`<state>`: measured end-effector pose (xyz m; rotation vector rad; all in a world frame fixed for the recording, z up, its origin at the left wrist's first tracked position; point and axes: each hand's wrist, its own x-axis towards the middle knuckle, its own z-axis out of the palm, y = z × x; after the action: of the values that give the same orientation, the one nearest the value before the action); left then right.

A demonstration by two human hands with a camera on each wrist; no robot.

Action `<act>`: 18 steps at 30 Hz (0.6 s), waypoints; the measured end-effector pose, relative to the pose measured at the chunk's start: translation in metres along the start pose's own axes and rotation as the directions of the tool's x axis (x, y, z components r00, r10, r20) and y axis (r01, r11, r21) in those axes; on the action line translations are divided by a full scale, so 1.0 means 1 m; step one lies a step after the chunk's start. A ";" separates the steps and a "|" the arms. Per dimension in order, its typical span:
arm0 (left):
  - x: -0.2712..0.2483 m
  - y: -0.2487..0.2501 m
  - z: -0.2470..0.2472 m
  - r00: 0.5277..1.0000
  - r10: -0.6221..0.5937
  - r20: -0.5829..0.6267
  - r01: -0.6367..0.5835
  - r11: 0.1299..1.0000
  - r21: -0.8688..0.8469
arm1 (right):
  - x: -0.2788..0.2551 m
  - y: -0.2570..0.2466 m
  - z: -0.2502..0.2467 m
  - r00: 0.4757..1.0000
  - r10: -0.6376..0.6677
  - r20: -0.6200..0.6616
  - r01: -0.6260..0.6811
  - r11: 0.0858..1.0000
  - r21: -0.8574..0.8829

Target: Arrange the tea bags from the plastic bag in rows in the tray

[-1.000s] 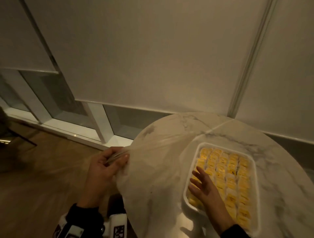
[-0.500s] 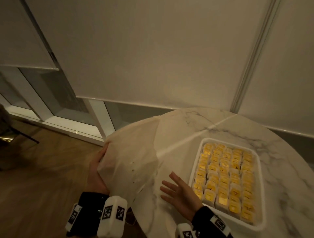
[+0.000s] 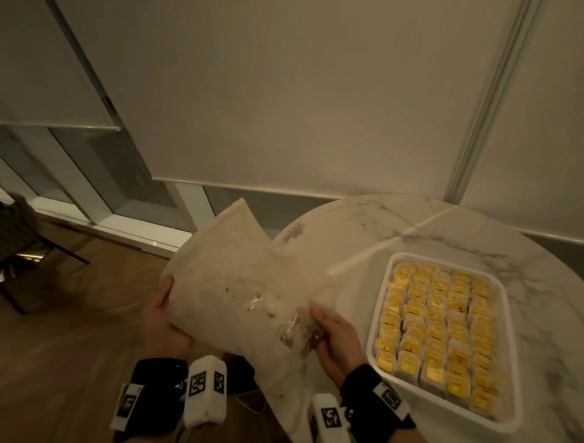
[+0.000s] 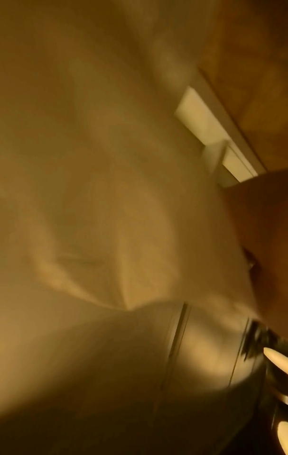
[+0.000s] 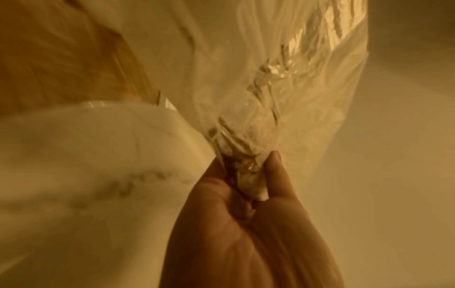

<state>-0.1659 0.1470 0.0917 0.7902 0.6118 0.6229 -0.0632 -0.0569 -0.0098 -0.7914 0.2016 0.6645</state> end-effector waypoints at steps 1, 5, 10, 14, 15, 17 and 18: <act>0.006 -0.001 -0.007 0.999 -0.018 -0.026 0.018 1.000 -0.013 | -0.001 -0.009 -0.006 0.999 -0.043 -0.022 0.042 0.998 -0.038; 0.027 -0.006 -0.030 0.991 0.027 -0.130 -0.031 0.999 -0.035 | -0.012 -0.030 -0.019 0.993 -0.113 -0.025 0.109 0.987 -0.119; 0.021 -0.053 -0.021 0.993 -0.107 0.054 0.101 0.989 0.106 | -0.014 -0.028 -0.033 0.989 -0.083 -0.124 0.108 0.973 0.204; -0.016 -0.123 -0.010 0.922 -0.338 0.188 0.231 0.870 0.435 | -0.018 -0.018 -0.034 0.987 -0.072 -0.147 0.109 0.959 0.261; -0.021 -0.136 -0.013 0.921 -0.350 0.171 0.229 0.841 0.490 | -0.021 -0.013 -0.035 0.986 -0.065 -0.154 0.098 0.972 0.213; -0.023 -0.154 -0.027 0.951 -0.295 0.096 0.188 0.795 0.577 | -0.029 -0.003 -0.044 0.979 -0.032 -0.202 0.054 0.993 0.108; -0.023 -0.158 -0.035 0.964 -0.258 0.060 0.174 0.786 0.593 | -0.032 0.001 -0.050 0.974 -0.007 -0.228 0.025 0.997 0.076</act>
<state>-0.1622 0.0596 -0.0462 1.3087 0.7667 0.1491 -0.0854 -0.1072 -0.0318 -0.7925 0.4273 0.5465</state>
